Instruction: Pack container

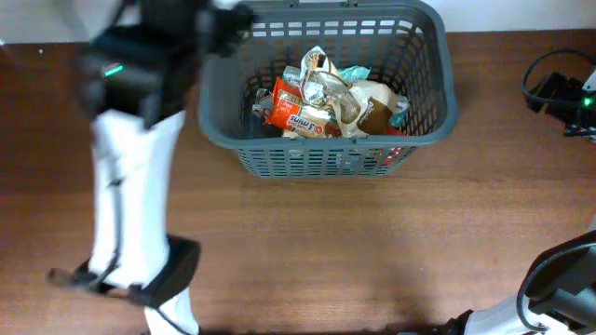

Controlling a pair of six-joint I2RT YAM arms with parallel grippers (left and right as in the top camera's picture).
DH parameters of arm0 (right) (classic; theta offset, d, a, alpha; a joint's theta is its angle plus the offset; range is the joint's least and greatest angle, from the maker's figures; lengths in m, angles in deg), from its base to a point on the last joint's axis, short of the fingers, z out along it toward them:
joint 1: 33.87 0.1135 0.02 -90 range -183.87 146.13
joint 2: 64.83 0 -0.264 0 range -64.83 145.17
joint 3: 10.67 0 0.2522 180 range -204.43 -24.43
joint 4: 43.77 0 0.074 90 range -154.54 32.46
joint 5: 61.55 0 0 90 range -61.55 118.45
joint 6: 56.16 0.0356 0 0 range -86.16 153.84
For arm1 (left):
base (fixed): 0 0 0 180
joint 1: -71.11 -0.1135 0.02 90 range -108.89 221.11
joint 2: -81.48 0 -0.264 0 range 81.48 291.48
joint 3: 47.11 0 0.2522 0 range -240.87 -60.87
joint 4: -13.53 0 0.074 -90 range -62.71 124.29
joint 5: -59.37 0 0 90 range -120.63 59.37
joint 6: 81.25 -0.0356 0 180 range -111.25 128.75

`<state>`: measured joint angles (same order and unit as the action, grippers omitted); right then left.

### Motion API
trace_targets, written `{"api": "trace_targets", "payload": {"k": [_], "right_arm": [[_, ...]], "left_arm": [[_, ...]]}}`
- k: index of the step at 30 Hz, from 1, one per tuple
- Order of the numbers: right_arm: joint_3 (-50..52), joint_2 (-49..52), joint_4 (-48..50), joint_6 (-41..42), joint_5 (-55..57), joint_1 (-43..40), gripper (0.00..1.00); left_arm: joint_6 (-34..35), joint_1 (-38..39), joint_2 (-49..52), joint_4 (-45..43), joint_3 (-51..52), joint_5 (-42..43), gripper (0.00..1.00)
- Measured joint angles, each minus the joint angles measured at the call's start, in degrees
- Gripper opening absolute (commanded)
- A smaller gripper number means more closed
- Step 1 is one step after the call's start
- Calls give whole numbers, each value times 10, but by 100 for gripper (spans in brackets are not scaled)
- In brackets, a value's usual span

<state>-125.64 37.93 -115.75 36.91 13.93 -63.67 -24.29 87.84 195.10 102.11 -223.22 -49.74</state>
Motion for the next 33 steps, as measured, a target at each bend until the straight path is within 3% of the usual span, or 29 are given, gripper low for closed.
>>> {"api": "trace_targets", "payload": {"k": [6, 12, 24, 33], "right_arm": [[0, 0, 0, 0, 0, 0, 99], [0, 0, 0, 0, 0, 0, 99], [2, -13, 0, 0, 0, 45, 99], [2, -226, 1, 0, 0, 136, 99]], "left_arm": [[81, -166, -49, 67, -6, -36, 99], [99, -249, -44, 89, 0, -39, 99], [102, -261, -44, 117, 0, -39, 99], [102, -261, -44, 118, 0, -39, 99]]}}
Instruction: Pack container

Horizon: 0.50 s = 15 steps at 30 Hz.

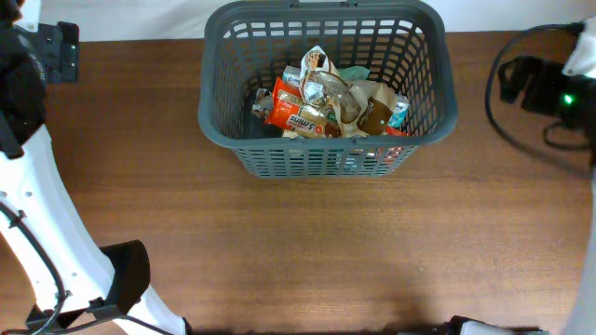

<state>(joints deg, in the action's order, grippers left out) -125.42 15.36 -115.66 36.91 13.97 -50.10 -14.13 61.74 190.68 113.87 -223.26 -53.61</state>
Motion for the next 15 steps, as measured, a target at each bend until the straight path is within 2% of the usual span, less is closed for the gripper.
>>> {"api": "trace_targets", "payload": {"k": [7, 11, 15], "right_arm": [[0, -149, 18, -1, 14, 130, 99], [34, -222, 110, -1, 75, 151, 99], [181, -350, 269, 0, 113, 152, 99]], "left_arm": [[0, 0, 0, 0, 0, 0, 99], [0, 0, 0, 0, 0, 0, 99], [0, 0, 0, 0, 0, 0, 99]]}}
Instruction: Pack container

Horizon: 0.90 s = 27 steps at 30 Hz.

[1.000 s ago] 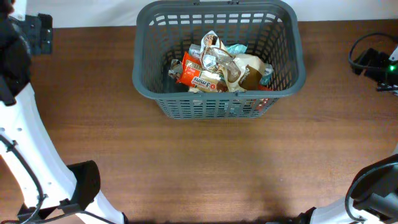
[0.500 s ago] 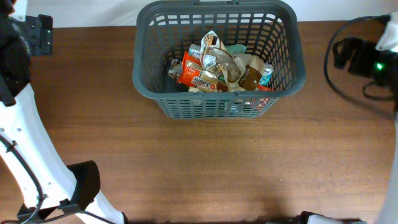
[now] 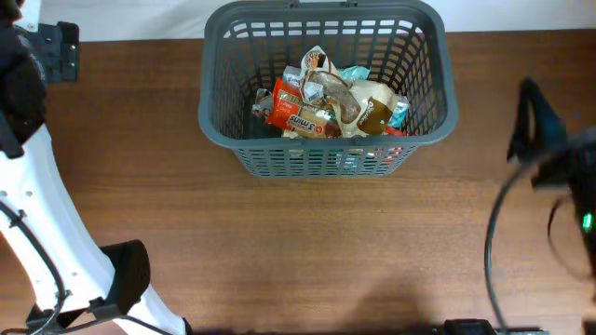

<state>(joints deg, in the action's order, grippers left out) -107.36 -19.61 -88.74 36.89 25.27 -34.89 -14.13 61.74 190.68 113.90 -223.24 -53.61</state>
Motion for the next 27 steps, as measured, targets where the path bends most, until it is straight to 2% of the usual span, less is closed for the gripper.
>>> {"api": "trace_targets", "payload": {"k": [5, 8, 13, 18, 27], "right_arm": [[253, -197, 140, 0, 3, 0, 99], [451, -326, 211, 0, 4, 0, 99], [632, -407, 290, 0, 4, 0, 99], [721, -436, 314, 0, 28, 0, 99], [779, -443, 319, 1, 56, 0, 99]], "left_arm": [[0, 0, 0, 0, 0, 0, 99], [0, 0, 0, 0, 0, 0, 99], [0, 0, 0, 2, 1, 0, 99], [0, 0, 0, 2, 1, 0, 99], [0, 0, 0, 2, 1, 0, 99]]}}
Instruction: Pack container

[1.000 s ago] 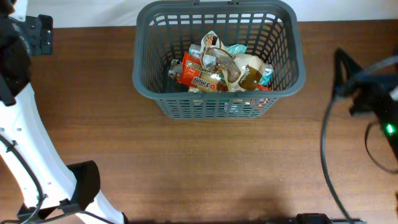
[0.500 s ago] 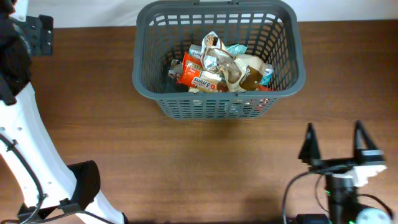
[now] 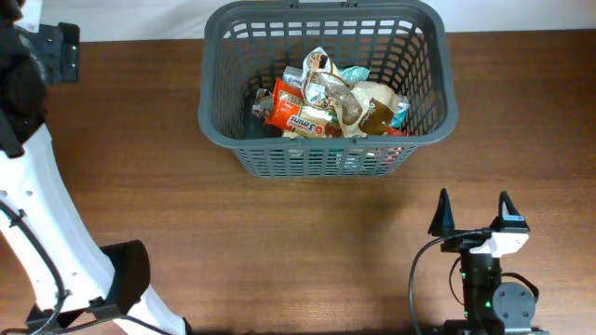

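A grey plastic basket [image 3: 214, 112] stands at the top middle of the wooden table and holds a heap of snack packets [image 3: 331, 104], among them an orange-red wrapper [image 3: 296, 115]. My right gripper [image 3: 473, 212] is at the lower right, well in front of the basket, its two black fingertips [image 3: 441, 212] pointing toward the basket, spread apart with nothing between them. My left arm [image 3: 37, 233] stands along the left edge; its black wrist [image 3: 23, 88] is at the top left, and its fingers do not show.
The brown table [image 3: 307, 251] stretches in front of the basket. The left arm's black base [image 3: 126, 274] sits at the lower left. The right arm's cable [image 3: 417, 279] loops beside its wrist. A white strip runs behind the table.
My right arm was a blur at the right edge beside the basket; now it is at the lower right, gripper open and pointing up the frame. The left arm and basket are unchanged.
At first my left arm was a blur next to the basket's left end and the right arm lay low at the right. Then the left arm was back at the left edge and the right arm was at the far right. Now the right gripper is near the front.
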Controlling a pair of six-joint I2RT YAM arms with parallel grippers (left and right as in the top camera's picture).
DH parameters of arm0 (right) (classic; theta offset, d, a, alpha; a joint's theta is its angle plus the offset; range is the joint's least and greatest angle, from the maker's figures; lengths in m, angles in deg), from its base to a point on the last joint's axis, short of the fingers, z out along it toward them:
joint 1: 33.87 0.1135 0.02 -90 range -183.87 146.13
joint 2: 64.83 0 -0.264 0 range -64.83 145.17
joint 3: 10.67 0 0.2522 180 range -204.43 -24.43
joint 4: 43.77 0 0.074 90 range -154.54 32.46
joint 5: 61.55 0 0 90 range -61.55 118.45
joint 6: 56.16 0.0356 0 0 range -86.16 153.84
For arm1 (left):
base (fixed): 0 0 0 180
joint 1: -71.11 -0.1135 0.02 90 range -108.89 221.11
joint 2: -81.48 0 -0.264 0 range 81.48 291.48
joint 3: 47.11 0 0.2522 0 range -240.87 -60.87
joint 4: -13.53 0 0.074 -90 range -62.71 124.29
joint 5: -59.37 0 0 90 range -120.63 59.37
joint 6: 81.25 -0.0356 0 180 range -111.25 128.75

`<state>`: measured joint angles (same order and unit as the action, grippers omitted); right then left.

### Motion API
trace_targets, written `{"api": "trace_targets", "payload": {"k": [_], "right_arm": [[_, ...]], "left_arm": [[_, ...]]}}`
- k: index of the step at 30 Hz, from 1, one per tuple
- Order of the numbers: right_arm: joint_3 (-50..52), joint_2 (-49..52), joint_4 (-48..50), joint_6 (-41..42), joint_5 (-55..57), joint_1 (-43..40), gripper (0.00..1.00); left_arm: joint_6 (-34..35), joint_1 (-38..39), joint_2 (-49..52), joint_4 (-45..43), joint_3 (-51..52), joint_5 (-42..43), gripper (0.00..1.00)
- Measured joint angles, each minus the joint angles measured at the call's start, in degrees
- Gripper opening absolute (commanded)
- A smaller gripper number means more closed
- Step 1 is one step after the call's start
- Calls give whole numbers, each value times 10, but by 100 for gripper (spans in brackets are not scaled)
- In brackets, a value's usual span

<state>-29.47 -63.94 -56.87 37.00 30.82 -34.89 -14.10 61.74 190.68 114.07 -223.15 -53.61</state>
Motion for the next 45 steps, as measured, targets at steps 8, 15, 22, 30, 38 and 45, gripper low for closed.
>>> {"api": "trace_targets", "payload": {"k": [8, 15, 22, 30, 38, 45], "right_arm": [[43, 0, -48, 0, 2, 0, 99], [43, -1, -47, 1, 2, 0, 99], [43, -1, -47, 1, 2, 0, 99], [43, -1, -48, 1, 2, 0, 99], [43, -1, -47, 0, 2, 0, 99], [43, -1, -47, 1, 2, 0, 99]], "left_arm": [[0, 0, 0, 0, 0, 0, 99], [0, 0, 0, 0, 0, 0, 99], [0, 0, 0, 0, 0, 0, 99], [0, 28, -7, 31, 2, 0, 99], [15, 56, -215, 7, 179, 3, 99], [234, 55, -448, -285, 575, 83, 99]]}}
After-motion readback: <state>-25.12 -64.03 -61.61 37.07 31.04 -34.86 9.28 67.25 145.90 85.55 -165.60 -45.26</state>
